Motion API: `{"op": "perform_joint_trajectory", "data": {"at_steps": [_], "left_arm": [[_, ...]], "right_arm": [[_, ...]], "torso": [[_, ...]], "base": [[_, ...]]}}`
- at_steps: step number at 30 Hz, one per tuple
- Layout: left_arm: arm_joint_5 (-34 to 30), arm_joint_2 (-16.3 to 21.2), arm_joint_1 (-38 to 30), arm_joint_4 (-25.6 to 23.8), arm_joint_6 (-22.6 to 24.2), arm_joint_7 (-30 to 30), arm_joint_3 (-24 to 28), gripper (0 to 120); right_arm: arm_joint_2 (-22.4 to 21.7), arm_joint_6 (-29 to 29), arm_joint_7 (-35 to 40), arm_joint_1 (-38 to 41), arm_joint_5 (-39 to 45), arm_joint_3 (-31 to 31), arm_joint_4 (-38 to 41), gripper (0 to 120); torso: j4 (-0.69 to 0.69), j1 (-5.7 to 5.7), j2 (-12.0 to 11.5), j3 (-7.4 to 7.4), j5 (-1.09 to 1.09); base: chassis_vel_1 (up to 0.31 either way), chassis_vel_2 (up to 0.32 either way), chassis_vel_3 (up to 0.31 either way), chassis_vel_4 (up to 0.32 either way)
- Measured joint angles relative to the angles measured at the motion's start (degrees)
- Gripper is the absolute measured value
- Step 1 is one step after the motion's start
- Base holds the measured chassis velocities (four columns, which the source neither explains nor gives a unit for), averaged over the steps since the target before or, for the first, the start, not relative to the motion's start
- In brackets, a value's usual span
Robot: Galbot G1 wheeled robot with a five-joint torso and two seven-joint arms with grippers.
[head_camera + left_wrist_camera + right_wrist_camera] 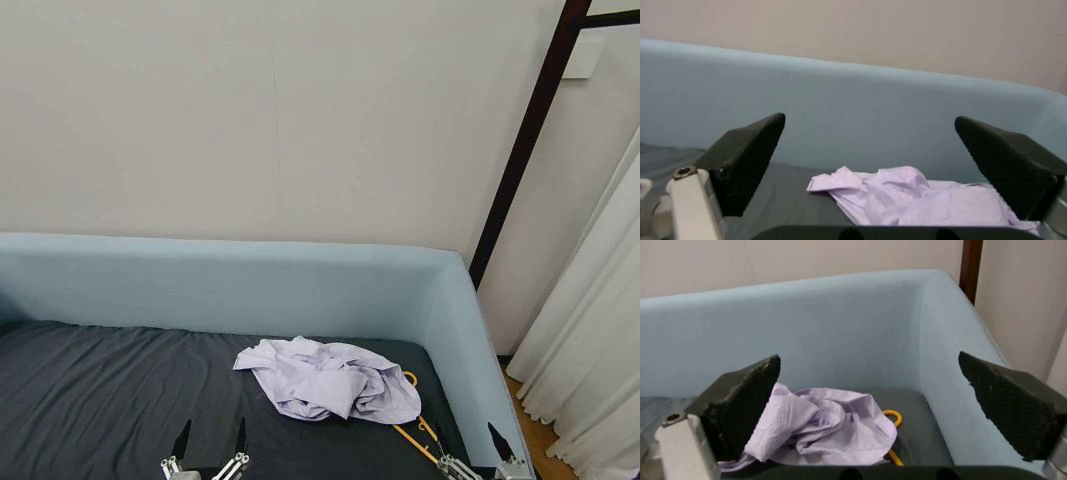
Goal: Pick up the clothes from the sofa and hang them on the clothes hanger.
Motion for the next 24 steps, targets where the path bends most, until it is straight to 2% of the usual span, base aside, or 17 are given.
{"op": "perform_joint_trajectory", "data": {"at_steps": [16,24], "left_arm": [[1.4,-0.52,0.22,0.66,-0.13,-0.48,0.07,100],[4.59,-0.55,-0.21,1.73,1.36,-2.39,-0.47,100]], "right_arm": [[-0.99,0.6,-0.01,0.4,-1.55,-0.09,-0.86,100],[-1.96,2.15,0.91,1.1,-7.34,0.3,-2.84,100]], "torso": [[0.0,0.0,0.0,0.0,0.0],[0.0,0.0,0.0,0.0,0.0]], "base": [[0.0,0.0,0.0,0.0],[0.0,0.0,0.0,0.0]]}}
